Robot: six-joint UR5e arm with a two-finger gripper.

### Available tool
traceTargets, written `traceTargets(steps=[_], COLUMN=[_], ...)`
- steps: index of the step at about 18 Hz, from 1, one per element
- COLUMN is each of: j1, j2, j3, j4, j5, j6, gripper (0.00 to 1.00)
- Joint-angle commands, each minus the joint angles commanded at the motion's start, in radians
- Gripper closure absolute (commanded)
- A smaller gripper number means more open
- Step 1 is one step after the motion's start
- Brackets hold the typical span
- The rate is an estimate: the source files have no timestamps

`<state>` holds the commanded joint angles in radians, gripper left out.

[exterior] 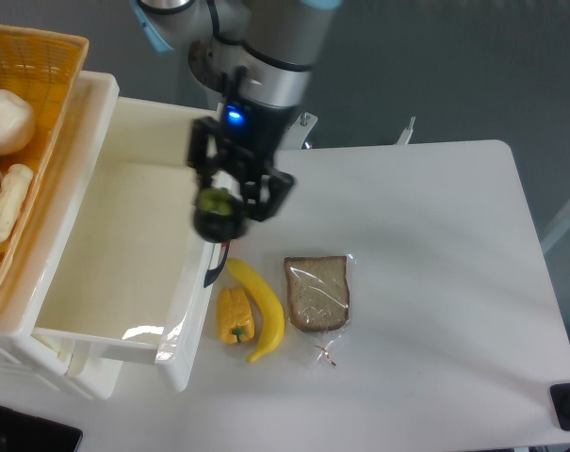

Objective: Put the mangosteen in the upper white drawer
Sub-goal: 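Carry the held mangosteen over the open white drawer, then lower the mangosteen into the drawer and open the gripper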

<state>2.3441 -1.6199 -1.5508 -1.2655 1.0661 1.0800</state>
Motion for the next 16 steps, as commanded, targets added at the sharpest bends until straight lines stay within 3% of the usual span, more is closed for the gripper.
traceTargets(steps=[6,12,16], j1=[-0.054,-0.103,-0.121], j2=[-0.034,-0.087,-0.101], j3=[-0.017,-0.018,-0.022], j4=[0.006,0.006,0.005], j5=[0.002,0.055,0.08], j6=[0.011,0.012,0.008], gripper=[0.91,0.84,0.66])
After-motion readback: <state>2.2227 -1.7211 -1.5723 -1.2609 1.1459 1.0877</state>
